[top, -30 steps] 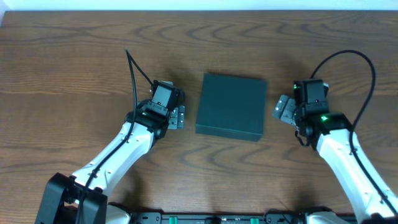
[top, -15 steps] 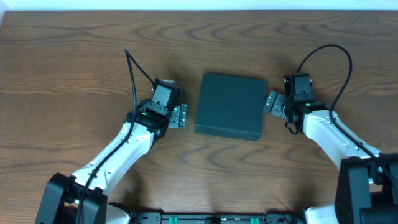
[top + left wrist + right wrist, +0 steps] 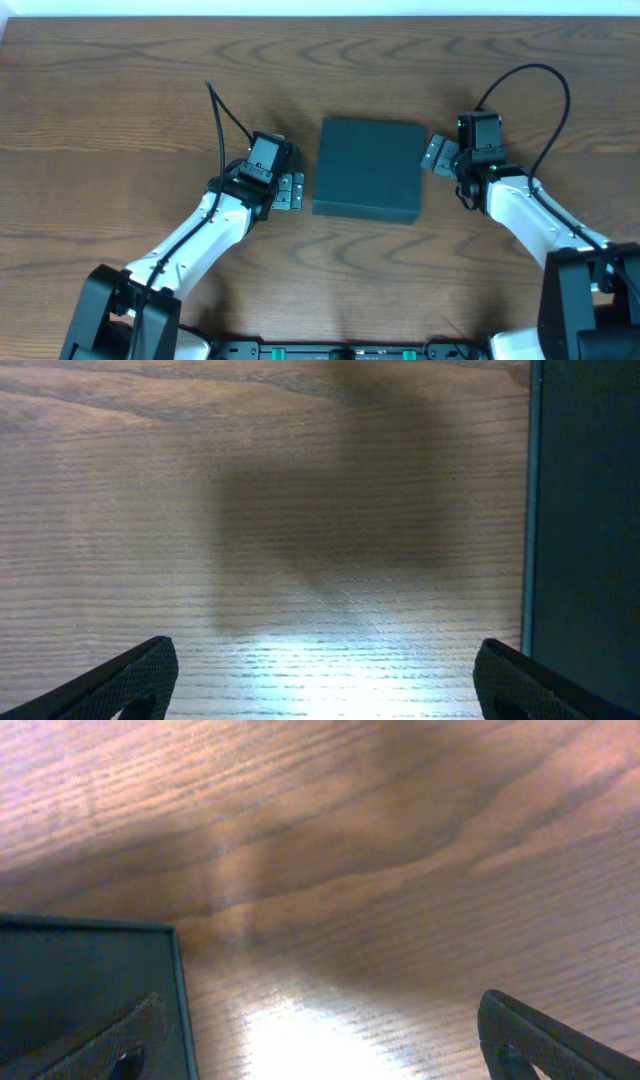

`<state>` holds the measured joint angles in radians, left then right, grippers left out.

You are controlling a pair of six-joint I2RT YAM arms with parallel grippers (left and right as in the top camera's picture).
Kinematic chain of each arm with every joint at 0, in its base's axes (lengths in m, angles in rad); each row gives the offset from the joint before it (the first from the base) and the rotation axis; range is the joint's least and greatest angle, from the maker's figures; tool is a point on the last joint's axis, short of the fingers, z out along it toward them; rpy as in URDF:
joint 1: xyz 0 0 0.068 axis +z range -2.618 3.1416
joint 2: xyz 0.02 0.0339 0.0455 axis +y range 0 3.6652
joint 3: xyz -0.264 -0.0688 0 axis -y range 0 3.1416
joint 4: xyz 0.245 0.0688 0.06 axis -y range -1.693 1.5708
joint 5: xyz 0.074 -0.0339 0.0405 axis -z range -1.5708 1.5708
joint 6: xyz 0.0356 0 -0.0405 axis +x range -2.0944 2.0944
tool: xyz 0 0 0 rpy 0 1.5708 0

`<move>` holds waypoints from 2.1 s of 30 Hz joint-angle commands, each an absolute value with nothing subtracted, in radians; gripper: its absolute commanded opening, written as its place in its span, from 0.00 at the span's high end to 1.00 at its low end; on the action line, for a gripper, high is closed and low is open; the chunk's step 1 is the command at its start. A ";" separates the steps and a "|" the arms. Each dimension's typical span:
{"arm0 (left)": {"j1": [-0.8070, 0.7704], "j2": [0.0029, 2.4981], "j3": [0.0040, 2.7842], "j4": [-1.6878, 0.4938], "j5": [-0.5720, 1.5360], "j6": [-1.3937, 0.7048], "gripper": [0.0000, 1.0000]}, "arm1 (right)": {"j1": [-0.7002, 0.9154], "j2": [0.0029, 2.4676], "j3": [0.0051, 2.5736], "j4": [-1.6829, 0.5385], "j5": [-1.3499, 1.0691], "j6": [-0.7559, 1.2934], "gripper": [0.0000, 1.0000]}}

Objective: Pack container

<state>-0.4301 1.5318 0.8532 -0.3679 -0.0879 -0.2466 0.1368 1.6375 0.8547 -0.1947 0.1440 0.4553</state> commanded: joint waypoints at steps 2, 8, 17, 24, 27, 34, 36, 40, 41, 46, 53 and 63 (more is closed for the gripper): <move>-0.453 1.536 0.865 -0.372 -0.077 -0.263 0.05 | 0.138 1.663 0.851 -0.185 0.141 0.448 0.01; -0.486 1.536 0.865 -0.373 -0.078 -0.270 0.05 | 0.138 1.700 0.851 -0.163 0.141 0.448 0.01; -0.506 1.536 0.865 -0.393 -0.077 -0.296 0.05 | 0.138 1.717 0.851 -0.102 0.141 0.455 0.01; -0.530 1.536 0.865 -0.422 -0.077 -0.341 0.05 | 0.138 1.720 0.851 -0.047 0.133 0.456 0.01; -0.551 1.536 0.865 -0.426 -0.078 -0.340 0.05 | 0.138 1.721 0.851 -0.034 0.130 0.456 0.01; -0.590 1.536 0.865 -0.424 -0.085 -0.340 0.05 | 0.138 1.721 0.851 -0.026 0.130 0.455 0.01; -0.598 1.536 0.865 -0.424 -0.089 -0.340 0.04 | 0.138 1.721 0.851 -0.021 0.130 0.455 0.01; -0.599 1.536 0.865 -0.436 -0.147 -0.349 0.05 | 0.138 1.721 0.851 -0.019 0.128 0.456 0.01; -0.598 1.536 0.865 -0.442 -0.170 -0.348 0.05 | 0.138 1.721 0.851 -0.020 0.126 0.455 0.01; -0.593 1.536 0.865 -0.452 -0.214 -0.348 0.05 | 0.138 1.721 0.851 -0.039 0.126 0.456 0.01; -0.580 1.536 0.866 -0.424 -0.221 -0.344 0.05 | 0.139 1.716 0.851 -0.114 0.113 0.511 0.01; -0.507 1.536 0.866 -0.308 -0.197 -0.267 0.05 | 0.142 1.688 0.851 -0.220 0.010 0.534 0.01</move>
